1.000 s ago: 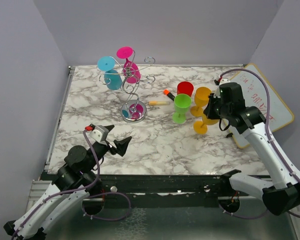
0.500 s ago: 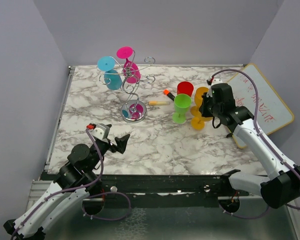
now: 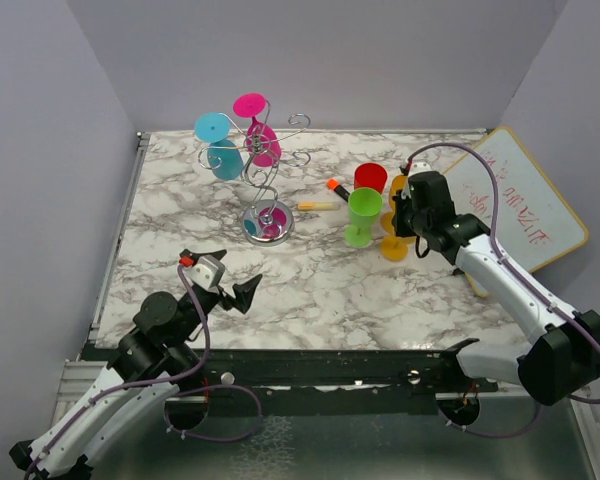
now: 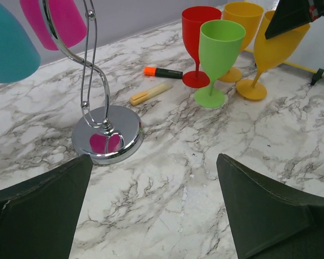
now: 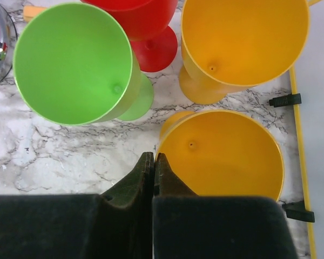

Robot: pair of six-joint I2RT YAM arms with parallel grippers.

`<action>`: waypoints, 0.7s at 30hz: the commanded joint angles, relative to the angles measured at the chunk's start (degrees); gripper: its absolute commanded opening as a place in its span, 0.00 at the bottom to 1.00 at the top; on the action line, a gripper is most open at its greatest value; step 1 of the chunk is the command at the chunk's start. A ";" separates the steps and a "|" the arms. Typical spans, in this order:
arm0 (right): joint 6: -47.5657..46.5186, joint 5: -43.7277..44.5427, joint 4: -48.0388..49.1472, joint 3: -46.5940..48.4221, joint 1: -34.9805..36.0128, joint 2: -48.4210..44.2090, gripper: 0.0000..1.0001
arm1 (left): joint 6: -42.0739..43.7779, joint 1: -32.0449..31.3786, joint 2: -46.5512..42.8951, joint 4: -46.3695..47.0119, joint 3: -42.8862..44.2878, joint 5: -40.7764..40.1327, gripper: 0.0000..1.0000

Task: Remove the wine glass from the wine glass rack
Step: Place the wine glass at the center of the board.

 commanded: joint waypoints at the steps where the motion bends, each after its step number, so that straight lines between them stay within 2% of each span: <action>1: -1.42 3.18 5.04 -2.81 0.74 -0.83 0.01 | 1.75 0.16 -2.79 0.13 -0.78 -0.02 0.99; 10: -1.61 4.11 7.72 -3.34 1.51 2.08 0.02 | 1.45 0.17 -2.16 -0.52 -0.95 0.90 0.99; 21: 1.72 1.53 -2.41 3.71 2.01 7.67 0.05 | 0.24 0.24 -0.57 -0.14 -0.39 1.67 0.99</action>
